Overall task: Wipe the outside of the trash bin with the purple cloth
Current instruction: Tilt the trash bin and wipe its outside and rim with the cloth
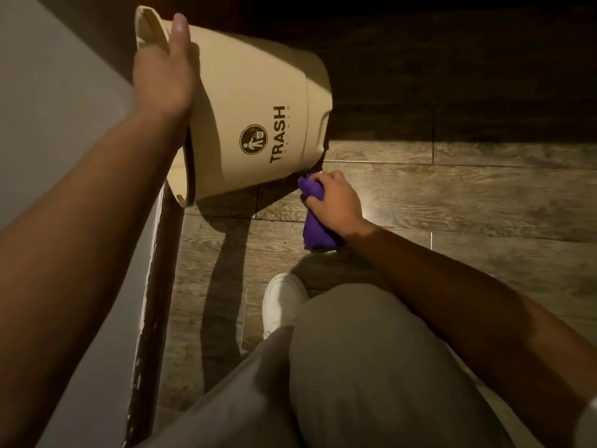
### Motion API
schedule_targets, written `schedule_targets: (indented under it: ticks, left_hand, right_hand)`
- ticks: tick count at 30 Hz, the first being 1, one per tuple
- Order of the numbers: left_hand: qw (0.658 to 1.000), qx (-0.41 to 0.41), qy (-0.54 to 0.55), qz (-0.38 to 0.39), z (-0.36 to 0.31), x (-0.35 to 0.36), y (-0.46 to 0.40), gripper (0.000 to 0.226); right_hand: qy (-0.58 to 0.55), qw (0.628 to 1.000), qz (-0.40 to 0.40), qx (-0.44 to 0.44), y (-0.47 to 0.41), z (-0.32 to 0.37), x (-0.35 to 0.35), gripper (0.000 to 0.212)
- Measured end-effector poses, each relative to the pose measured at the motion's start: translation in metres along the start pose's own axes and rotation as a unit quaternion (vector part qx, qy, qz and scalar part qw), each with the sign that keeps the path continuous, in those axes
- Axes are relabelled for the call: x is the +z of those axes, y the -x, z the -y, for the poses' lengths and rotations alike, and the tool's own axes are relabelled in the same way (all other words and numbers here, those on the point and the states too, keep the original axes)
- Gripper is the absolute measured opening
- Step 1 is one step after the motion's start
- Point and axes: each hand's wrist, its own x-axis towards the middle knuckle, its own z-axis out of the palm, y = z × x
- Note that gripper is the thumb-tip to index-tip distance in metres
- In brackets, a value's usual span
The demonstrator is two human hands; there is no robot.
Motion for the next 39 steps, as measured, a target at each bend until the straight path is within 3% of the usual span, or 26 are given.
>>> schedule_targets:
  ticks: [5,8,12,15,19,21,23,25,27,30,33,37,39]
  left_hand:
    - [0.995,0.032,0.054,0.078,0.004,-0.014,0.022,0.044]
    - [0.991,0.067,-0.011,0.119,0.02,-0.009,0.053,0.038]
    - [0.991,0.101,-0.054,0.067,0.019,0.007,0.062,0.033]
    - [0.989,0.117,-0.071,0.052,0.014,0.011,0.054,0.035]
    - [0.989,0.119,-0.083,0.042,0.017,0.01,0.047,0.037]
    - [0.991,0.099,-0.081,0.025,0.023,0.006,0.045,0.036]
    - [0.991,0.098,-0.091,0.002,0.031,0.001,0.045,0.04]
    - [0.99,0.105,-0.094,-0.007,0.037,-0.001,0.047,0.04]
    - [0.99,0.108,-0.095,0.005,0.037,-0.002,0.048,0.037]
    - [0.988,0.117,-0.102,0.022,0.035,-0.003,0.05,0.036]
    - [0.99,0.108,-0.094,-0.01,0.034,-0.003,0.053,0.04]
    - [0.993,0.08,-0.078,-0.025,0.034,-0.004,0.053,0.038]
    - [0.994,0.079,-0.071,-0.025,0.034,-0.007,0.049,0.036]
  right_hand:
    - [-0.163,0.975,-0.133,0.068,-0.008,0.006,-0.039,0.037]
    - [-0.212,0.96,-0.182,0.012,-0.013,0.032,-0.07,0.042]
    - [-0.101,0.968,-0.135,-0.184,-0.008,0.067,-0.06,0.052]
    - [-0.088,0.98,-0.129,-0.121,-0.007,0.058,-0.026,0.049]
    - [-0.089,0.994,-0.03,0.049,-0.016,0.016,0.003,0.039]
    - [-0.147,0.98,-0.056,0.124,-0.023,0.002,0.002,0.034]
    - [-0.215,0.955,-0.132,0.158,-0.025,-0.001,-0.01,0.024]
    - [-0.227,0.946,-0.194,0.124,-0.028,0.001,-0.028,0.021]
    - [-0.22,0.951,-0.207,0.071,-0.038,0.005,-0.049,0.027]
    - [-0.177,0.969,-0.173,0.024,-0.057,0.015,-0.067,0.045]
    - [-0.041,0.988,-0.151,0.008,-0.046,0.022,-0.052,0.055]
    - [0.018,0.992,-0.107,-0.063,-0.002,0.016,-0.021,0.046]
    - [-0.028,0.995,-0.091,-0.037,0.002,0.013,-0.023,0.043]
